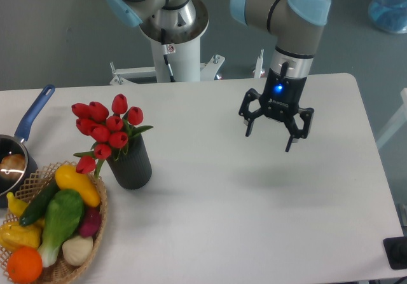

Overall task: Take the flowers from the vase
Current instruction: 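Move the open gripper toward the red tulip stems above the black vase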

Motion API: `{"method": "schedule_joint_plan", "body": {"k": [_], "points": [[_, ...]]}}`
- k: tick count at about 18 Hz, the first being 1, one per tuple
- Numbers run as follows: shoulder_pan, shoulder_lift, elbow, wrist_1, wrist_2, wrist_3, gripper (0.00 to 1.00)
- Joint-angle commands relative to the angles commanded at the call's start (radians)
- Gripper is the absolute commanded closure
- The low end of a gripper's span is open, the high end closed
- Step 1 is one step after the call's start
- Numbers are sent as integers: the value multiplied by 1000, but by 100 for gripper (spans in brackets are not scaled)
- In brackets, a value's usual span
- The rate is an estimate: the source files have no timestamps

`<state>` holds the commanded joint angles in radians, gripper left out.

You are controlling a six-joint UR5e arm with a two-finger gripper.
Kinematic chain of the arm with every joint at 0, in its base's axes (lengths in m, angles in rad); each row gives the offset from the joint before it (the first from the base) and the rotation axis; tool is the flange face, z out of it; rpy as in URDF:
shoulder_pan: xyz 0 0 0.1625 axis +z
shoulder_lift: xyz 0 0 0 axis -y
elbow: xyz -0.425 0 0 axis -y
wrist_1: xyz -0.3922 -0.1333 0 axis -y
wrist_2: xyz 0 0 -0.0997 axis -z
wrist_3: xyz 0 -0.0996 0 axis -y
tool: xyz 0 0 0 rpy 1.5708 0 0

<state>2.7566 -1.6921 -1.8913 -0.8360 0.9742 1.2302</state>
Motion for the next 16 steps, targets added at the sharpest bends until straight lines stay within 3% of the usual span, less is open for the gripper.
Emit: {"method": "schedule_joint_plan", "body": {"k": [3, 6, 13, 16], "points": [[-57, -4, -26, -2, -92, -3, 0], [-58, 8, -101, -2, -228, 20, 0], [-143, 57, -111, -21, -249, 35, 0], [-163, 119, -121, -101, -249, 35, 0]]}}
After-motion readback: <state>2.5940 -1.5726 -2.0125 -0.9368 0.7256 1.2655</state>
